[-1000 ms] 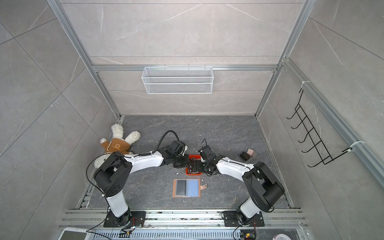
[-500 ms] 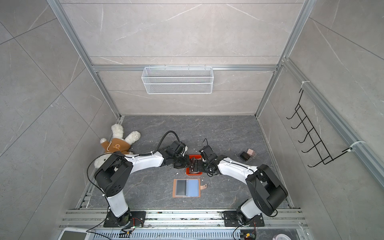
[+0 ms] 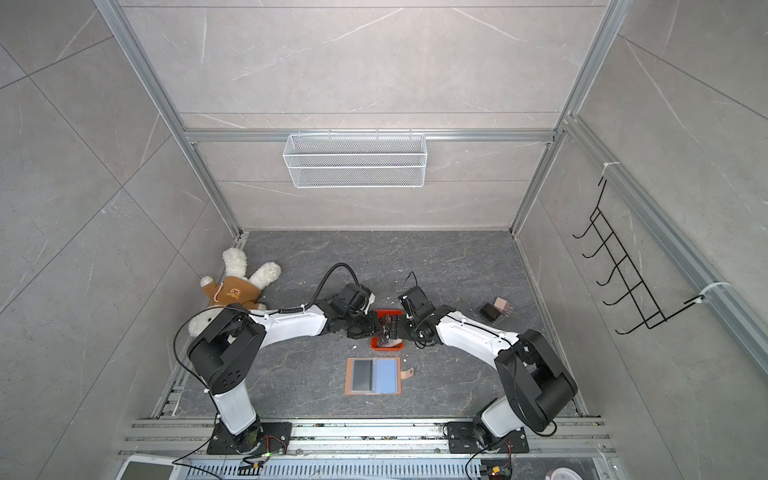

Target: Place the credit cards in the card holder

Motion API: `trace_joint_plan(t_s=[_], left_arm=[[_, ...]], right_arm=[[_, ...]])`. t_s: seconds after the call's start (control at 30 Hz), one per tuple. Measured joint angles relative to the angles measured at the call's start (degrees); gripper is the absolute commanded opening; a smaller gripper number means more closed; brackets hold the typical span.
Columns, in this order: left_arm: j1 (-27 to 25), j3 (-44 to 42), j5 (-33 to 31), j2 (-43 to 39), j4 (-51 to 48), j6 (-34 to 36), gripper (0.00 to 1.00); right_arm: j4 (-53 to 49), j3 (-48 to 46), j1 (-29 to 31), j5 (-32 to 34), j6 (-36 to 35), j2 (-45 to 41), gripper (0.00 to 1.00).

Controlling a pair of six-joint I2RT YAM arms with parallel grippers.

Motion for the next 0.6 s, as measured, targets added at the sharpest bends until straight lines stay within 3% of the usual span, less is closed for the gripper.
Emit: trace_joint_plan(t_s=[0.4,0.6], left_arm=[[0.0,-0.3,1.1,0.1,0.8,-0.7,0.15],[0.0,-0.3,1.4,0.2,1.2,-1.2,0.15]], right_arm=[[-1.5,0.4,-0.1,-0.7,0.2,-2.8,0.73],[-1.6,0.3,-0.1,-3.7,1.6,-7.8,0.55]])
